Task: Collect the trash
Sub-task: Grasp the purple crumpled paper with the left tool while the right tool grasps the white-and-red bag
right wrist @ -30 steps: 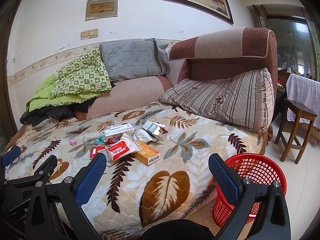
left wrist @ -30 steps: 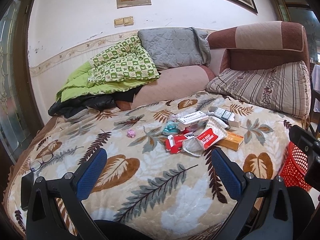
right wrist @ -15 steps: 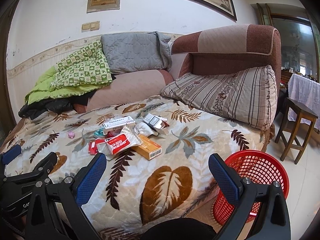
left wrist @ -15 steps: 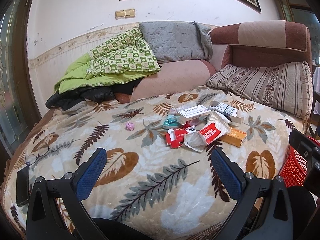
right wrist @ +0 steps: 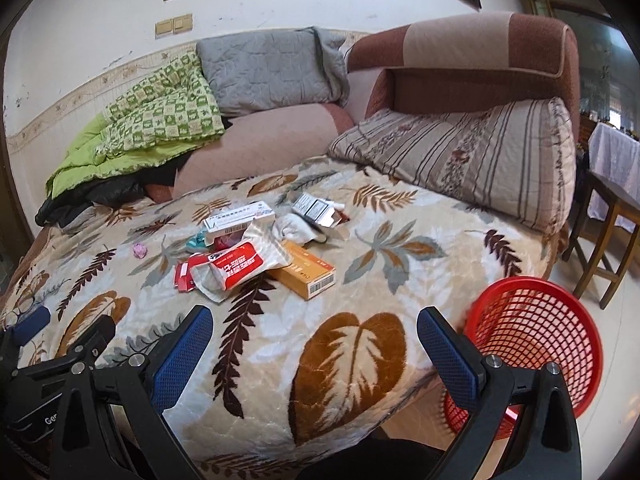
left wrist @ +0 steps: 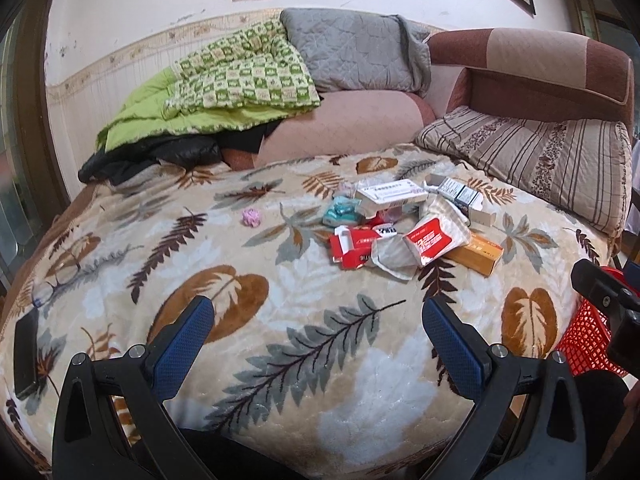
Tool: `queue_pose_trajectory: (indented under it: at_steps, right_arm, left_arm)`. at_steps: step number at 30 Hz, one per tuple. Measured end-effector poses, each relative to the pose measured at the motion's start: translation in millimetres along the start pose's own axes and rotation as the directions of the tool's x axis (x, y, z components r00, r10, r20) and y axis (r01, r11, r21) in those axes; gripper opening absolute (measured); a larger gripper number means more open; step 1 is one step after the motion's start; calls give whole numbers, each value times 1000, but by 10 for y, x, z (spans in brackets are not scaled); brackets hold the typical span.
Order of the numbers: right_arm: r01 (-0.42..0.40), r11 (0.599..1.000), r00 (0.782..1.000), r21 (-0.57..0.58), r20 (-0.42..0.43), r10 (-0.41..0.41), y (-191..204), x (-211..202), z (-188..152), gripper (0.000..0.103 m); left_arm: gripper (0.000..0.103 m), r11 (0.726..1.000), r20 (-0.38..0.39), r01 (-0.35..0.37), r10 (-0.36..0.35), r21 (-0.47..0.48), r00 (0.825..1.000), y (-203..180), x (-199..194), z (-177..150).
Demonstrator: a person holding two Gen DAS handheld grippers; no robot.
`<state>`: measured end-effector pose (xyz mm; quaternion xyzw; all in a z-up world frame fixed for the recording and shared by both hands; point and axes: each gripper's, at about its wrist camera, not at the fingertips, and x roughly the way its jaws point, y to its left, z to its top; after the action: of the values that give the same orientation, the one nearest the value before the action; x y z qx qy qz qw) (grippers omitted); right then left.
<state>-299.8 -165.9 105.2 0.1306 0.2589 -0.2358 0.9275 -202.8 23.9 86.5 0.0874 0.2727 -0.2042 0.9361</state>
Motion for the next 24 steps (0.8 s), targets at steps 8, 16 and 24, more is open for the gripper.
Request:
queue_pose_trajectory:
  at_steps: [8,16,24]
  right_arm:
    - [-80,996,996,35,-46,81,43,358,139,103]
    - [-186,982,982,14,-44,186,187,623,258,94]
    - [-252,967,967,38,-33,253,164,597,235,92]
  left_arm:
    - [103,999,-80,17,-21,-44,997,127,262,-4]
    - [103,981,-135,3,-29,-192,990,717,636,346]
    - [77,972,-201,21,-70,-234,977,1256,1414,912]
